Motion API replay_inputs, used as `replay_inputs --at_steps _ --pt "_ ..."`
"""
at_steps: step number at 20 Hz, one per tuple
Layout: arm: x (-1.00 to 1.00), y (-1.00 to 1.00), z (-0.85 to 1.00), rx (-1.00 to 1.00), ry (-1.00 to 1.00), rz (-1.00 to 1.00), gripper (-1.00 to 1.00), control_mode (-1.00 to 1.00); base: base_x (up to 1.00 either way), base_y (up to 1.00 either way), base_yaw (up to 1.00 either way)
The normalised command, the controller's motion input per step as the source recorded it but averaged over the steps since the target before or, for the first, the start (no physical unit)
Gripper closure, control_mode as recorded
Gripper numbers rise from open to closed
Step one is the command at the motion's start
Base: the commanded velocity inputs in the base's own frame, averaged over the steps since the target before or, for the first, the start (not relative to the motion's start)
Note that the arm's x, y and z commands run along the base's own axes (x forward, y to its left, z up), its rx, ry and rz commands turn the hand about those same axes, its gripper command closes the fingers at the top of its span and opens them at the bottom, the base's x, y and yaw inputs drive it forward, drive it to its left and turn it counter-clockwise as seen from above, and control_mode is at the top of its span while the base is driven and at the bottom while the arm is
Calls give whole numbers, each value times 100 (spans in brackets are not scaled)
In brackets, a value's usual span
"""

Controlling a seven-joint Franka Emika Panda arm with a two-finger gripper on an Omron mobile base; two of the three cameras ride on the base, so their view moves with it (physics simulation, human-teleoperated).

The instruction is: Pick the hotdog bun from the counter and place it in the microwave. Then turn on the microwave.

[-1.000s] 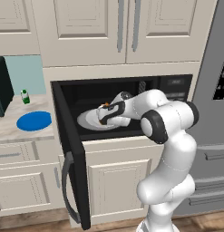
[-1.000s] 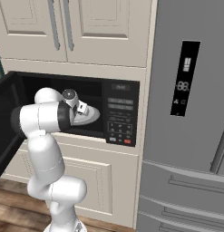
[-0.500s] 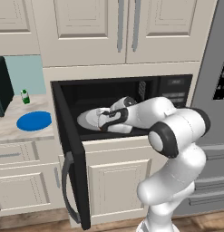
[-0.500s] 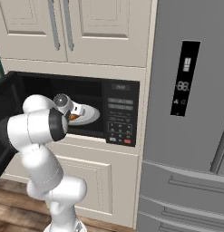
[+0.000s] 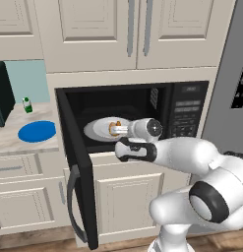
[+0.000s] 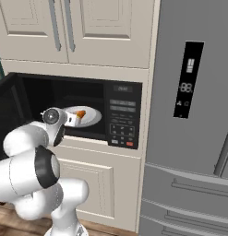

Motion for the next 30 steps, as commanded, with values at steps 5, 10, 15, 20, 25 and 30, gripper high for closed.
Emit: replay_inputs --at_steps 5,10,15,20,25,30 --pt "-93 0 100 -2 4 -1 -100 -100 0 0 0" --pt "-79 0 100 -4 10 -1 -100 -100 0 0 0" --pt "-75 0 100 -6 15 -1 -100 -100 0 0 0" --pt "-92 0 81 -4 21 0 -100 -100 0 0 0" --pt "-91 0 52 0 26 -1 100 -100 0 0 0" --pt "-99 0 44 0 22 -4 100 -100 0 0 0"
